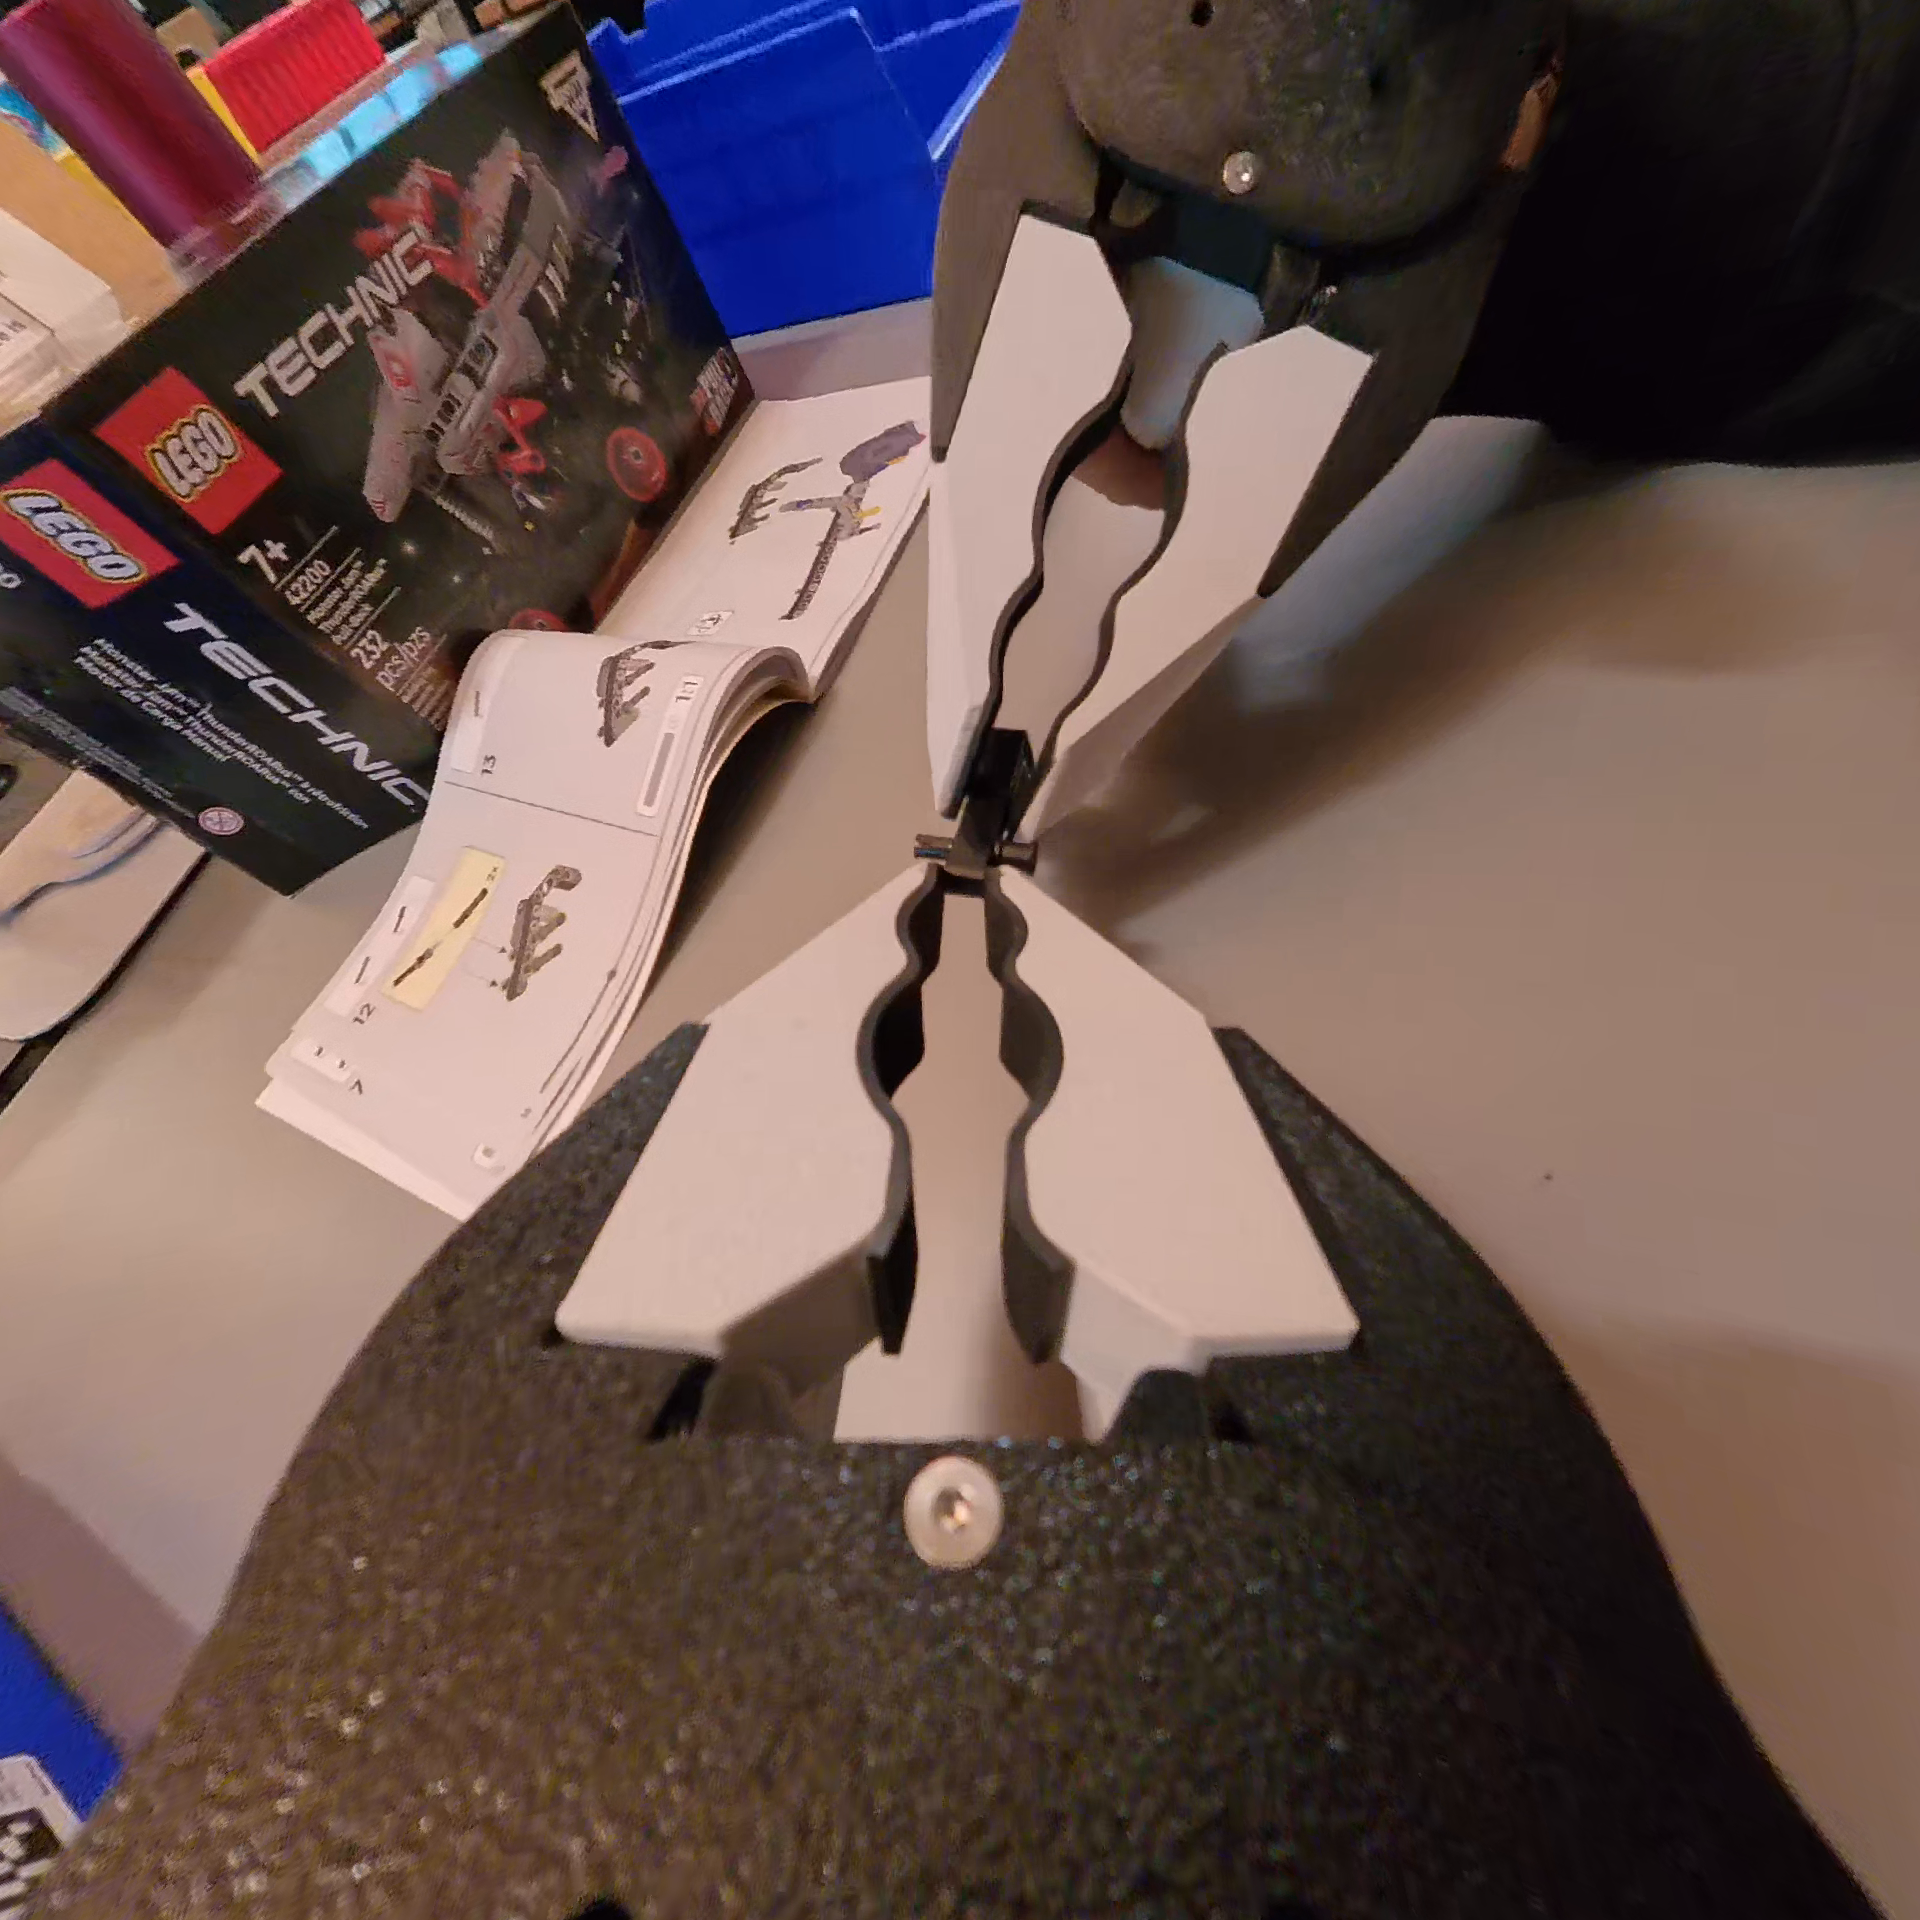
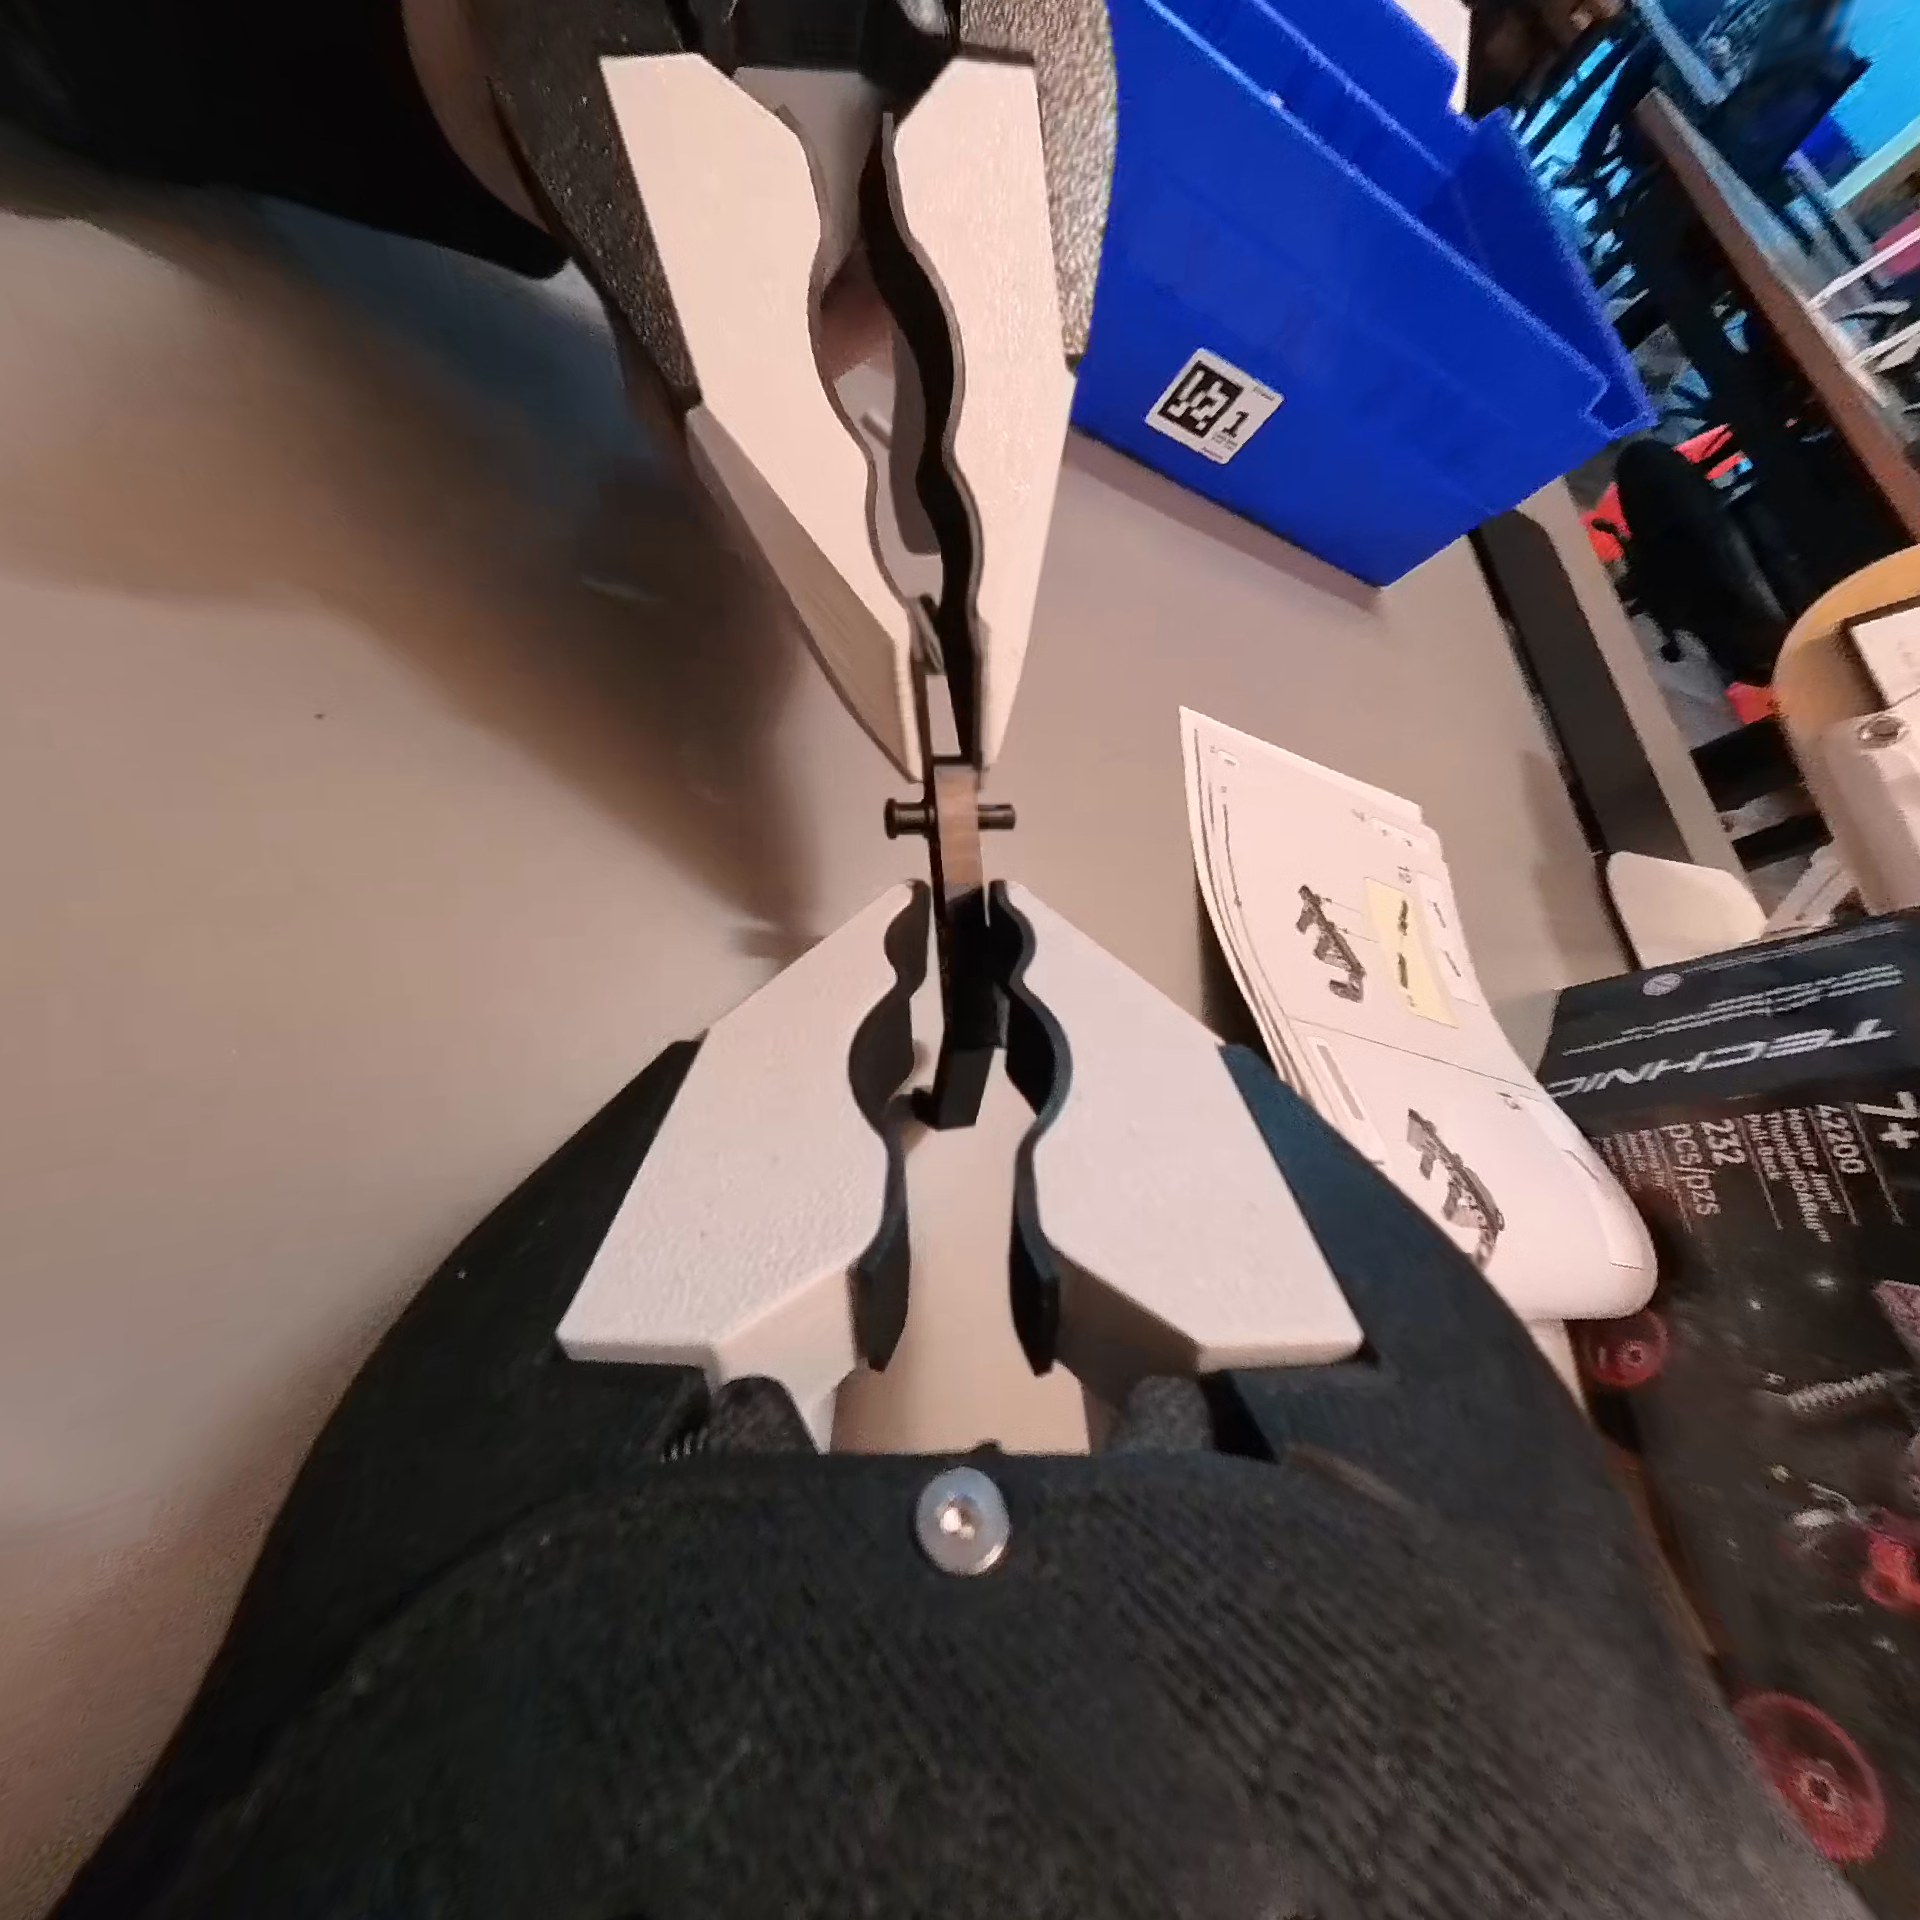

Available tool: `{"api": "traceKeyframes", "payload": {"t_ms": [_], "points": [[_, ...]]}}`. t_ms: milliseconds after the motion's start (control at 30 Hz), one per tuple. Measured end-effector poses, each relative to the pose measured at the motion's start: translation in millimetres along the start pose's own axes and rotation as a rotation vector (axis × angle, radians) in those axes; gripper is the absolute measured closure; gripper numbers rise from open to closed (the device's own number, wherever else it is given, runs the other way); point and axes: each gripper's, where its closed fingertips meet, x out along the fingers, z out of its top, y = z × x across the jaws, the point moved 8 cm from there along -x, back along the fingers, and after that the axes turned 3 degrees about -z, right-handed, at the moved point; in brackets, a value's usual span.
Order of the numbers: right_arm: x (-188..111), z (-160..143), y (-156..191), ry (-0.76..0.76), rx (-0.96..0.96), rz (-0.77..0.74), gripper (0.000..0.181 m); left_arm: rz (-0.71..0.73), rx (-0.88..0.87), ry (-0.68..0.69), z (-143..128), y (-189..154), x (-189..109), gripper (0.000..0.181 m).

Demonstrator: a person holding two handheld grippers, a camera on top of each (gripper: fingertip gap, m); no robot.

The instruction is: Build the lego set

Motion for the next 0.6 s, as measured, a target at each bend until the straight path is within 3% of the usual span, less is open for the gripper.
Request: {"api": "traceKeyframes", "payload": {"t_ms": [33, 267, 367, 600], "points": [[-0.6, 0.8, -0.2, -0.011, 0.006, 0.001, 0.172, -0.004, -0.004, -0.012, 0.1, 0.7, -1.6, 0.176], [-9.1, 8.0, -6.4, -0.113, 0.047, -0.03, 0.167, -0.031, -0.03, -0.109, 0.5, 5.3, -12.5, 0.176], [-9.8, 5.4, -9.2, -0.099, 0.054, -0.053, 0.152, -0.052, -0.002, -0.118, -2.0, 5.3, -16.5, 0.176], [-15.0, 6.3, -8.9, -0.197, 0.234, 0.103, 0.149, -0.109, 0.012, -0.195, -0.8, 4.2, -26.1, 0.176]]}}
